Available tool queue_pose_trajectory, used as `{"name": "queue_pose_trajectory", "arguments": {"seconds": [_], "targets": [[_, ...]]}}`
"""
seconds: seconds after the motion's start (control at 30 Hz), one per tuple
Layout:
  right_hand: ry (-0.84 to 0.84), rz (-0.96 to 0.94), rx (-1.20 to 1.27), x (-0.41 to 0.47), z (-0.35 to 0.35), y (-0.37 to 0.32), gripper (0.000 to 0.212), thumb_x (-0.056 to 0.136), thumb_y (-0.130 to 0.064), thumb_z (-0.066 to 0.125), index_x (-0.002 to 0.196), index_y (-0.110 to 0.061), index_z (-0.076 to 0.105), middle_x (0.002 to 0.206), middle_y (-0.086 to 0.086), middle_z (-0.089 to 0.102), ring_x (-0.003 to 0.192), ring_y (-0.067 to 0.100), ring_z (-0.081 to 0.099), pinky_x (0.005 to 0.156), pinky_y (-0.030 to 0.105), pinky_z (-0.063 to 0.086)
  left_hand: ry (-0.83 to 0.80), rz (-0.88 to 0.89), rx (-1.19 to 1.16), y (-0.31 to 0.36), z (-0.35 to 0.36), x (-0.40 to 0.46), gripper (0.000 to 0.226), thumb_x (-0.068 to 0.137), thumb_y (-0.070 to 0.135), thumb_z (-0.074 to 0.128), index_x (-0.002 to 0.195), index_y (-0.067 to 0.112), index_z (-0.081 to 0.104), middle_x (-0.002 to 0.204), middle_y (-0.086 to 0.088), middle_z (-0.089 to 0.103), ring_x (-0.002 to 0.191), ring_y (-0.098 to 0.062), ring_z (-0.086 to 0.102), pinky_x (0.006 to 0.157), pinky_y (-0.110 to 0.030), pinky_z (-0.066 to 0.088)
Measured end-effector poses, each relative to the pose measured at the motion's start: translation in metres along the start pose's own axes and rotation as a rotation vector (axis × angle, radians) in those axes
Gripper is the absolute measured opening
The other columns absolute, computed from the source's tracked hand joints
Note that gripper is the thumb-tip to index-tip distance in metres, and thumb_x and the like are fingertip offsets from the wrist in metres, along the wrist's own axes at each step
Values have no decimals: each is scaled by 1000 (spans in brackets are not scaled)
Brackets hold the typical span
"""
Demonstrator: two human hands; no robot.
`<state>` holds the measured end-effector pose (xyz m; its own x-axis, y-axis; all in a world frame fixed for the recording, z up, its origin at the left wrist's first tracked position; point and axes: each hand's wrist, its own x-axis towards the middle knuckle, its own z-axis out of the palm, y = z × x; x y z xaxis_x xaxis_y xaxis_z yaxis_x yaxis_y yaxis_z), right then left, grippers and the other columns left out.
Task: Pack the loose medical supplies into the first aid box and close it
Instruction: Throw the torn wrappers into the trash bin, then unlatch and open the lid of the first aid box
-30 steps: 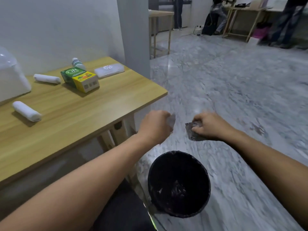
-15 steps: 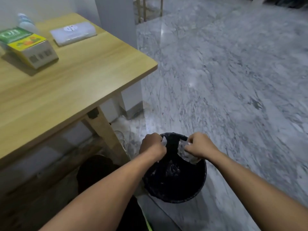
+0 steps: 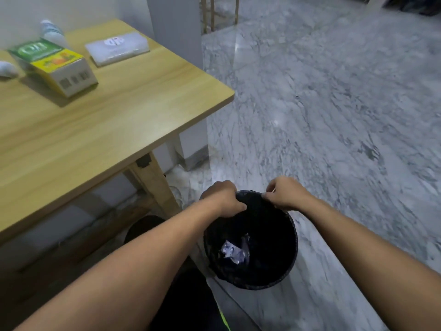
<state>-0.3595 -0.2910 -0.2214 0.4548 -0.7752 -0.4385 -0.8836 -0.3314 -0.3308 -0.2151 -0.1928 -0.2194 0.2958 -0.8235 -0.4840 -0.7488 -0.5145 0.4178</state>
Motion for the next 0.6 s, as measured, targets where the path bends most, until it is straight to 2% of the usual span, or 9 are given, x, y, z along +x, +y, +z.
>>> {"name": "queue_pose_trajectory", "arguments": {"seconds": [0.1,0.17,0.23,0.33,0.37,0.4,0.47,0.6], "targets": [[42,-115,21,-16,-48,-27,23,87,-31,63,100,-12,67,83,9,71,60,22,64,60,30,55,44,78,57,18,-37,-15,50,77,45,67,110,9,62,111,-8,64,101,-25,62,92,-37,51],[70,-189,18,-29,-79,-46,31,87,-33,65,109,-12,66,92,10,72,70,23,70,65,34,58,55,123,99,32,-62,-31,48,78,47,67,103,6,62,104,-7,64,95,-24,62,88,-37,52],[88,-246,-1,-42,-107,-63,36,85,-34,68,113,-11,66,95,10,73,78,25,72,69,37,61,66,147,128,44,-88,-51,44,78,48,68,93,7,63,92,-5,62,81,-22,60,77,-34,51],[107,-324,-46,-65,-145,-90,42,83,-33,72,116,-9,64,95,12,74,79,23,72,64,34,61,78,173,121,54,-127,-90,41,78,47,69,71,8,57,70,-4,55,62,-20,50,58,-30,47],[114,-348,-61,-73,-156,-101,44,83,-32,73,118,-8,63,98,12,74,78,21,71,60,32,59,74,183,98,55,-139,-104,42,78,46,70,72,6,61,70,-6,59,61,-19,54,56,-27,50],[120,-372,-78,-82,-166,-111,45,83,-31,73,119,-8,63,101,12,74,76,19,70,58,30,57,74,194,60,54,-151,-118,41,78,46,72,83,5,69,79,-7,68,66,-16,60,60,-27,54],[127,-424,-116,-97,-182,-132,46,83,-31,73,121,-9,62,104,11,73,80,19,71,61,31,59,90,207,-35,48,-173,-145,46,76,43,75,105,7,72,101,-7,73,83,-13,69,73,-30,60],[119,-529,-140,-123,-199,-178,43,85,-24,72,123,-8,61,111,10,71,90,21,71,68,33,60,199,187,-76,25,-213,-193,47,75,38,78,111,8,69,108,-8,71,95,-18,70,82,-37,60]]}}
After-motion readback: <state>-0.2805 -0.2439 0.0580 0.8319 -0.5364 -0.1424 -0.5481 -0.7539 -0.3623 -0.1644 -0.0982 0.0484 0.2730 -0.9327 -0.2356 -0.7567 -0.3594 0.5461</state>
